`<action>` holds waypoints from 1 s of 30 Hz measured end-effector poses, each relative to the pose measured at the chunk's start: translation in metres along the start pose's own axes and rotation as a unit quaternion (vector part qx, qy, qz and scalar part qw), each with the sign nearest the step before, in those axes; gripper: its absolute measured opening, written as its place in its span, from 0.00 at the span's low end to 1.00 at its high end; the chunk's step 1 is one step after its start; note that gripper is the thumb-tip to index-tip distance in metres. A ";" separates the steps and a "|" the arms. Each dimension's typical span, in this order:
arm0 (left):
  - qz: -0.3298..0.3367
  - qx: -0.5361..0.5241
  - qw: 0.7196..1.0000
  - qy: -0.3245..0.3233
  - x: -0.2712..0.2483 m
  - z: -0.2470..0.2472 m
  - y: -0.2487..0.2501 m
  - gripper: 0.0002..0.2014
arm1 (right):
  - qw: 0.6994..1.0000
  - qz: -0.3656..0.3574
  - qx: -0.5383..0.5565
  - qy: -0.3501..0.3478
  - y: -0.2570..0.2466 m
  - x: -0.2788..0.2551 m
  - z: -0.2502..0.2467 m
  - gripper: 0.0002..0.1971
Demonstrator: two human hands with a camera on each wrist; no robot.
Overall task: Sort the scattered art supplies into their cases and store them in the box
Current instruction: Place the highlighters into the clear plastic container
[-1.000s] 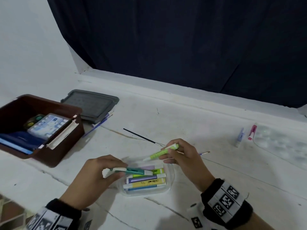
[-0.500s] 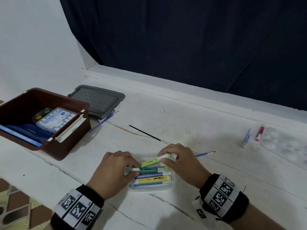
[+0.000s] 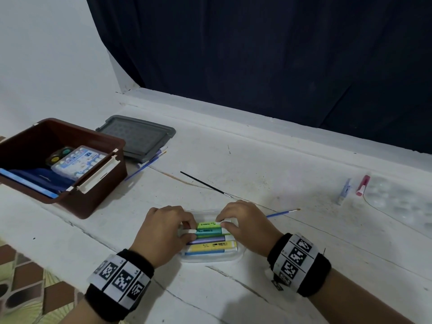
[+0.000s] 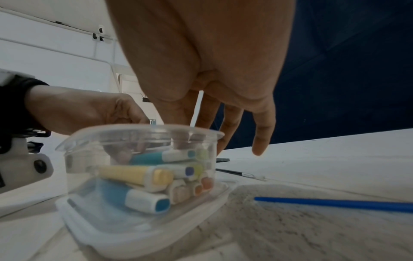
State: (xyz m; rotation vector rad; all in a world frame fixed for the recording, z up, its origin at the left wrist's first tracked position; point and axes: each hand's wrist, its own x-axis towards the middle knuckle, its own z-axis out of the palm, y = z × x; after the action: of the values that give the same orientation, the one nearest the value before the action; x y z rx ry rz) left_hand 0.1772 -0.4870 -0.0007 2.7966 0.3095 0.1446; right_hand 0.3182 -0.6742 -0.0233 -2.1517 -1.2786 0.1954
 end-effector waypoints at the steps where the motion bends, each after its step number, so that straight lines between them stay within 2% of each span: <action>1: -0.002 -0.005 1.000 0.004 0.000 0.000 -0.001 0.08 | 1.000 0.003 0.003 -0.003 -0.001 -0.001 -0.001 0.07; 9: -0.003 -0.004 1.000 -0.002 0.006 -0.003 -0.003 0.11 | 0.998 0.042 0.030 -0.019 -0.003 -0.007 0.000 0.09; 18: -0.010 -0.012 0.999 -0.034 0.005 -0.008 0.003 0.11 | 0.997 0.036 0.070 -0.005 -0.005 -0.020 -0.013 0.11; 20: -0.001 -0.009 1.000 -0.023 0.004 -0.010 0.007 0.09 | 0.996 0.030 0.078 0.015 -0.006 -0.027 -0.021 0.11; 24: 0.046 -0.065 0.996 0.049 0.008 -0.021 0.033 0.13 | 0.992 0.039 0.079 0.093 -0.004 -0.042 -0.040 0.10; 28: 0.106 -0.189 0.967 0.136 0.023 -0.029 0.092 0.05 | 0.975 0.066 0.101 0.189 0.006 -0.066 -0.065 0.10; 30: 0.127 -0.255 0.948 0.143 0.031 -0.023 0.124 0.05 | 0.966 0.091 0.088 0.226 0.014 -0.081 -0.079 0.09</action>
State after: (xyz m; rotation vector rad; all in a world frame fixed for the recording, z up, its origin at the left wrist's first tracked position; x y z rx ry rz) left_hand 0.2287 -0.5875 0.0634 2.2823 -0.0300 0.6039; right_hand 0.3201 -0.7804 0.0165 -2.0071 -0.7760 -0.1034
